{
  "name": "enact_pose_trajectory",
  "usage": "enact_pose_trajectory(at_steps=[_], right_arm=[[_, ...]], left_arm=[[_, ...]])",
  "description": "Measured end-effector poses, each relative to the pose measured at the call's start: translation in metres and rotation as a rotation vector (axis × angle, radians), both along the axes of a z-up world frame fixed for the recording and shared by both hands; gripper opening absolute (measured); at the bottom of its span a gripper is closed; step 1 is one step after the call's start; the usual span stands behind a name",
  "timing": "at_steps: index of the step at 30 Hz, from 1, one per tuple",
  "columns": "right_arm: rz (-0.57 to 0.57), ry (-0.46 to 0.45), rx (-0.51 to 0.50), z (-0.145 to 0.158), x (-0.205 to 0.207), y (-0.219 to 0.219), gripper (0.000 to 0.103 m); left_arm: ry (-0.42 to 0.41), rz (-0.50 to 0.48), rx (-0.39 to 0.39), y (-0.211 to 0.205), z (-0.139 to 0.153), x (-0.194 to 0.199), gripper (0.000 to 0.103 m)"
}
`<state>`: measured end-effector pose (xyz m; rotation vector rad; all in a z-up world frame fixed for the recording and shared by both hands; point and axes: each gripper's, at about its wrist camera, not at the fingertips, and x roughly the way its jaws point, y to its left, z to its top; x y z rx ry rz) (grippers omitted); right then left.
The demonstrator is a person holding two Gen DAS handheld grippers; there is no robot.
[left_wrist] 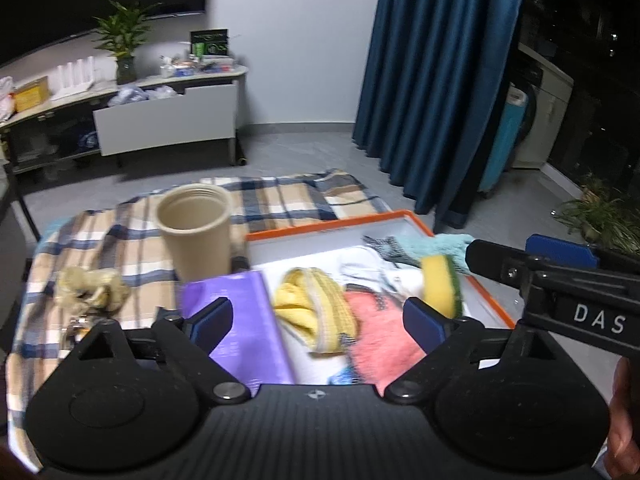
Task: Organize soft objects
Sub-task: 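Move both tools back to the pile toward the navy and yellow cloths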
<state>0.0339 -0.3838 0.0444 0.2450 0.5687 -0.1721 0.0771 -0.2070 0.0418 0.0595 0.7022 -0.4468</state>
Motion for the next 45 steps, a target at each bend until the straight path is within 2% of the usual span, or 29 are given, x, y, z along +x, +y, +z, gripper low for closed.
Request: enact_pose_trajectory(at_steps=[23, 35, 41, 45], right_arm=[[0.206, -0.004, 0.011, 0.01, 0.042, 0.092, 0.081], [0.286, 0.005, -0.011, 0.01, 0.056, 0.13, 0.081], [0.307, 0.003, -0.034, 0.009, 0.054, 0.138, 0.081], [0.295, 0.002, -0.029, 0.009, 0.053, 0.132, 0.081]], left_arm=[[-0.022, 0.218, -0.005, 0.096, 0.01, -0.002, 0.095], [-0.01, 0.28, -0.014, 0.129, 0.007, -0.002, 0.095], [0.01, 0.298, -0.031, 0.148, -0.002, 0.0, 0.095], [0.056, 0.307, -0.008, 0.161, -0.022, 0.009, 0.095]])
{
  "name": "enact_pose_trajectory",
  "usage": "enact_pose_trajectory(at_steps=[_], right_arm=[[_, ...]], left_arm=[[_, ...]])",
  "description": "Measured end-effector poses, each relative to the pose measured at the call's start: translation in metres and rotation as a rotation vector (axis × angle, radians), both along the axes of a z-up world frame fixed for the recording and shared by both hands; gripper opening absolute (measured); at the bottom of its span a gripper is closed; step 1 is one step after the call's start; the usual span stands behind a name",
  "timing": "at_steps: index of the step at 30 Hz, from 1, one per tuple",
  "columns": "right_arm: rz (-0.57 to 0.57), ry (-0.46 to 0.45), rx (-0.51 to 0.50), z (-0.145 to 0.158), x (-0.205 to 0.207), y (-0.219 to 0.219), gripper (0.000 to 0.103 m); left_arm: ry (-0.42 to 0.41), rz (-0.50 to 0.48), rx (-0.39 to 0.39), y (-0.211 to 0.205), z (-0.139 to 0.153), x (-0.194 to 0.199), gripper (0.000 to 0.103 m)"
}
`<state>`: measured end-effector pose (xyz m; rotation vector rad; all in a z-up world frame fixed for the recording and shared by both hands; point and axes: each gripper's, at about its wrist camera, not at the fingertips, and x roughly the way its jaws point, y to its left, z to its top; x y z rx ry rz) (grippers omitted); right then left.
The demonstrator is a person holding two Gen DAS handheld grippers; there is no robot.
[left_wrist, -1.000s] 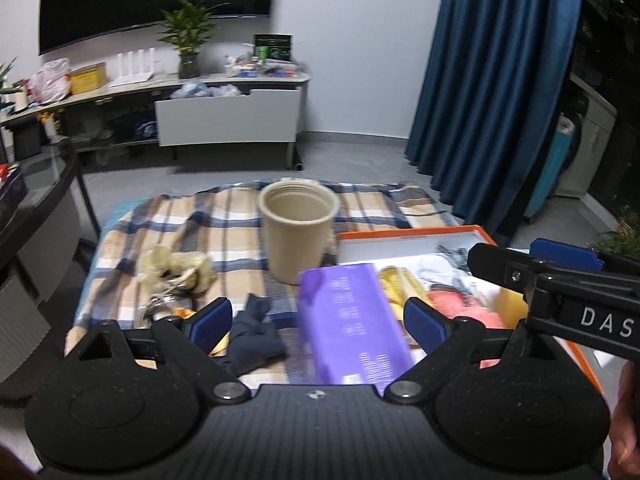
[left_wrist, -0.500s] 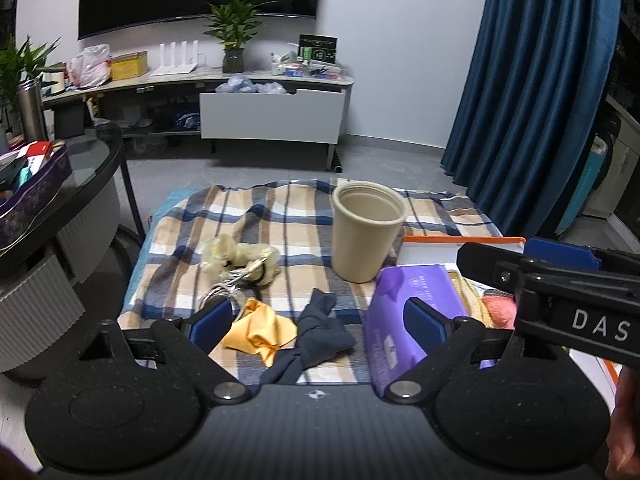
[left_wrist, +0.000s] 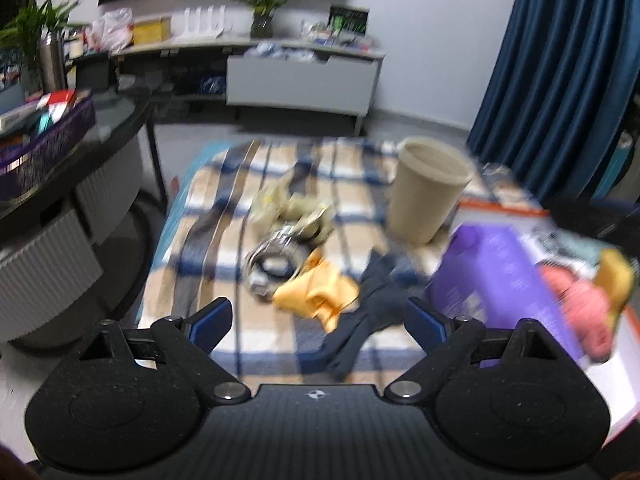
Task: Organize soft objects
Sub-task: 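Move both tools back to the pile toward the navy and yellow cloths, then grasp the navy cloth with the left gripper while the right reaches for the yellow cloth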
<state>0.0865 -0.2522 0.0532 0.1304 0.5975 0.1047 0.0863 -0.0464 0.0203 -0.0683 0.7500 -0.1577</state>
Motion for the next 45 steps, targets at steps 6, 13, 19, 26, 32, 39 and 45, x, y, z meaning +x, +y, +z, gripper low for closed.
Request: enact_pose_trajectory(at_steps=[6, 13, 19, 26, 32, 39, 45], right_arm=[[-0.027, 0.009, 0.006, -0.004, -0.001, -0.011, 0.081], [-0.073, 0.0, 0.016, -0.003, -0.009, -0.029, 0.082], [-0.117, 0.007, 0.028, -0.005, -0.011, -0.044, 0.082], [-0.12, 0.014, 0.043, -0.008, -0.009, -0.044, 0.082], [-0.102, 0.013, 0.035, -0.006, -0.009, -0.035, 0.082], [-0.095, 0.019, 0.035, -0.007, -0.007, -0.031, 0.082], [-0.076, 0.026, 0.042, -0.009, -0.006, -0.025, 0.082]], left_arm=[[0.067, -0.018, 0.004, 0.003, -0.033, 0.012, 0.093], [-0.011, -0.168, 0.101, -0.024, -0.045, 0.027, 0.092], [-0.024, -0.298, 0.187, -0.041, -0.066, 0.046, 0.086], [-0.105, -0.408, 0.27, -0.058, -0.078, 0.051, 0.071], [-0.118, -0.468, 0.272, -0.062, -0.082, 0.053, 0.048], [-0.149, -0.376, 0.114, -0.033, -0.066, 0.038, 0.046], [-0.16, -0.339, 0.048, 0.002, -0.057, 0.008, 0.048]])
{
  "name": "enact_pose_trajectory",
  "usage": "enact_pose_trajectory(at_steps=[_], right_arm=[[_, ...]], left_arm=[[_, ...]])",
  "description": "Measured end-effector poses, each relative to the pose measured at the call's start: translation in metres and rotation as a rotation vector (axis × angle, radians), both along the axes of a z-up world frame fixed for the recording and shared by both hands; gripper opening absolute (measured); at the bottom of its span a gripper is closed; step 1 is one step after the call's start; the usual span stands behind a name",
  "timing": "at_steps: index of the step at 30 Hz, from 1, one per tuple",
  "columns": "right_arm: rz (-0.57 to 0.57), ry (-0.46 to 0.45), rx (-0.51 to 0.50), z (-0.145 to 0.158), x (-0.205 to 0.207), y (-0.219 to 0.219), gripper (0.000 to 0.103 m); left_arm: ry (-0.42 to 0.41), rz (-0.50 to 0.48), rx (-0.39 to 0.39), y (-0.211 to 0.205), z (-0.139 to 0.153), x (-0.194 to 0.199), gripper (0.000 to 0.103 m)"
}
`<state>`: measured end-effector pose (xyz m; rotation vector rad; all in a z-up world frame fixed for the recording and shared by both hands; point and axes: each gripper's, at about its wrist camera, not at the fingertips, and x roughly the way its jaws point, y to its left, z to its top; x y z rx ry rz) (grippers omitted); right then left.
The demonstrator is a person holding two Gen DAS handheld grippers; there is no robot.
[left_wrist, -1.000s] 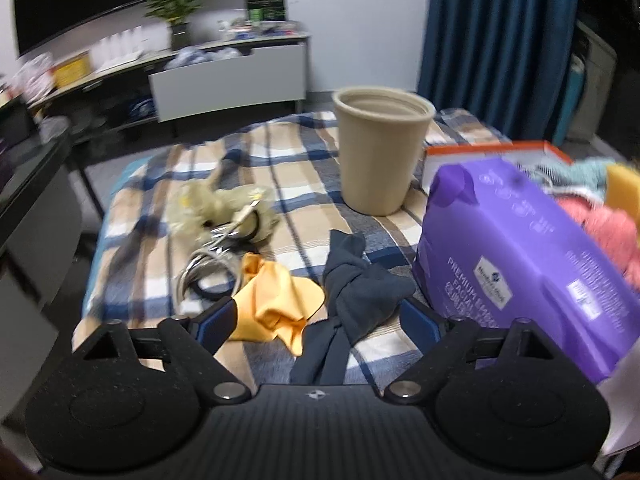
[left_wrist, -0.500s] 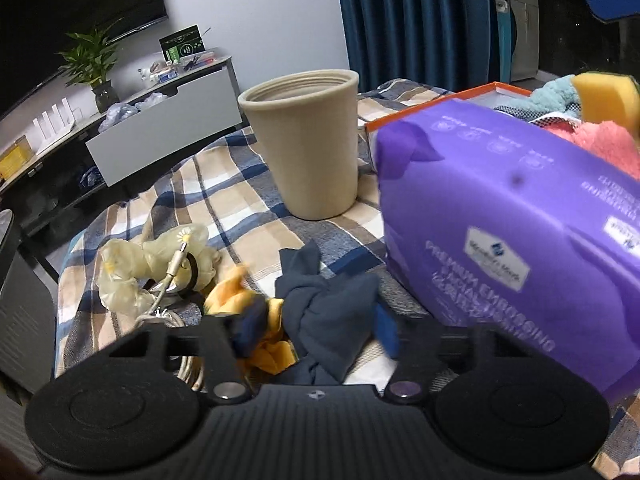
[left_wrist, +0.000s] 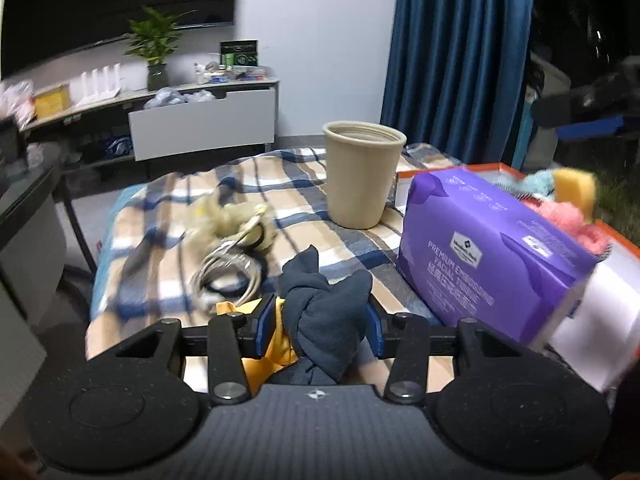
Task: Organize soft objects
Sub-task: 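Grasp the navy cloth with the left gripper while the right reaches for the yellow cloth, then grasp the yellow cloth with the right gripper while the left holds the navy cloth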
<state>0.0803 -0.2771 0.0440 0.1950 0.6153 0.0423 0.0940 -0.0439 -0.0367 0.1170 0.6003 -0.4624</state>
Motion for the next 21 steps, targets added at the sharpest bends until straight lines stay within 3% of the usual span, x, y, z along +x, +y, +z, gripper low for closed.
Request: enact_pose_trajectory(at_steps=[2, 4, 7, 12, 21], right_arm=[[0.013, 0.002, 0.003, -0.001, 0.001, 0.004, 0.082], [0.03, 0.003, 0.003, -0.001, 0.001, 0.01, 0.082], [0.053, 0.001, -0.012, 0.001, 0.0, 0.017, 0.082], [0.047, 0.001, -0.01, 0.003, -0.001, 0.02, 0.082], [0.03, -0.004, -0.01, 0.006, -0.003, 0.013, 0.082]], left_arm=[[0.007, 0.013, -0.046, 0.013, 0.001, -0.01, 0.067], [0.029, 0.044, -0.086, 0.023, -0.001, -0.014, 0.079], [0.019, 0.103, -0.095, 0.031, -0.005, -0.019, 0.079], [-0.037, 0.088, -0.142, 0.029, 0.002, -0.031, 0.081], [-0.039, -0.045, -0.002, -0.015, -0.013, -0.032, 0.078]])
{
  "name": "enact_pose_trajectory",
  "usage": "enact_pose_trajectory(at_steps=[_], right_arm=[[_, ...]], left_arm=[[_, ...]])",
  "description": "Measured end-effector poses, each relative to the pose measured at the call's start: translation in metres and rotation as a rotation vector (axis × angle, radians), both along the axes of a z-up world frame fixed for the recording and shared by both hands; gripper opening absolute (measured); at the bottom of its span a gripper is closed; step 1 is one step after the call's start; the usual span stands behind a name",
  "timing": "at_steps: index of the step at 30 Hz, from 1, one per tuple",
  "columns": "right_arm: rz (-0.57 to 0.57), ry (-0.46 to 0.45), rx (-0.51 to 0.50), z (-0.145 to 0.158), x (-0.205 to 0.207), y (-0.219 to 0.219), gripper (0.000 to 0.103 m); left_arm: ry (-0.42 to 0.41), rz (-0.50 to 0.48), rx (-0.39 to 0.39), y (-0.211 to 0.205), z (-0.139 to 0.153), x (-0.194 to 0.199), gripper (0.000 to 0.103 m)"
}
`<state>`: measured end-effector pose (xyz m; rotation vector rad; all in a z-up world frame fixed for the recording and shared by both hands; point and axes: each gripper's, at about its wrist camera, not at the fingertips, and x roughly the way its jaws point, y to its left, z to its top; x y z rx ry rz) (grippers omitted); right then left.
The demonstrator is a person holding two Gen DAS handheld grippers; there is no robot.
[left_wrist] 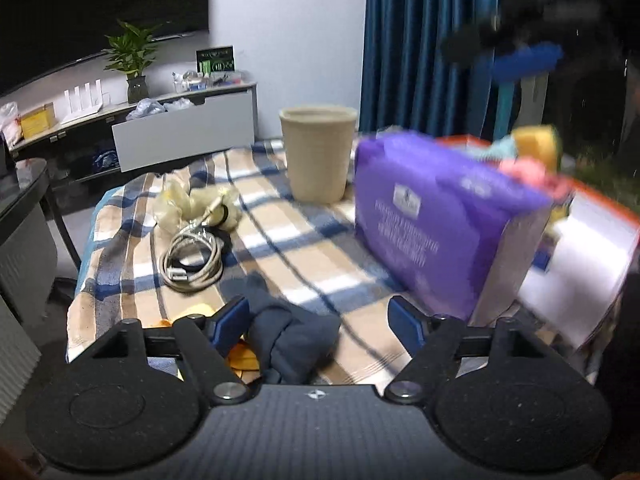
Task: Organize soft objects
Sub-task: 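Grasp the yellow cloth with the right gripper while the left holds the navy cloth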
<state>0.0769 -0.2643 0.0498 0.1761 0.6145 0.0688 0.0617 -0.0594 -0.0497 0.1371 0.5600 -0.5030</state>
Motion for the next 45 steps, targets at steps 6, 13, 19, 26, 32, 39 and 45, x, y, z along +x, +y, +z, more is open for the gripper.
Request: enact_pose_trajectory(at_steps=[6, 13, 19, 26, 32, 39, 45], right_arm=[[0.005, -0.005, 0.005, 0.001, -0.002, 0.0, 0.082], [0.017, -0.016, 0.005, 0.004, -0.006, 0.003, 0.082], [0.029, -0.01, 0.01, 0.003, -0.004, 0.006, 0.082], [0.099, 0.015, 0.025, 0.0, -0.003, 0.023, 0.082], [0.25, 0.093, 0.041, -0.026, 0.003, 0.076, 0.082], [0.362, 0.171, -0.001, -0.079, 0.025, 0.144, 0.083], [0.313, 0.206, -0.036, -0.108, 0.05, 0.164, 0.082]], left_arm=[[0.042, 0.044, 0.029, 0.0, -0.015, 0.015, 0.068], [0.107, 0.065, 0.11, -0.013, -0.028, 0.025, 0.051], [0.096, 0.095, -0.036, 0.006, -0.009, 0.016, 0.046], [-0.02, 0.127, -0.136, 0.026, 0.033, -0.01, 0.046], [-0.016, 0.324, -0.188, 0.071, 0.054, -0.019, 0.046], [0.064, 0.507, -0.148, 0.101, 0.049, -0.024, 0.046], [0.096, 0.545, -0.164, 0.113, 0.05, -0.028, 0.047]])
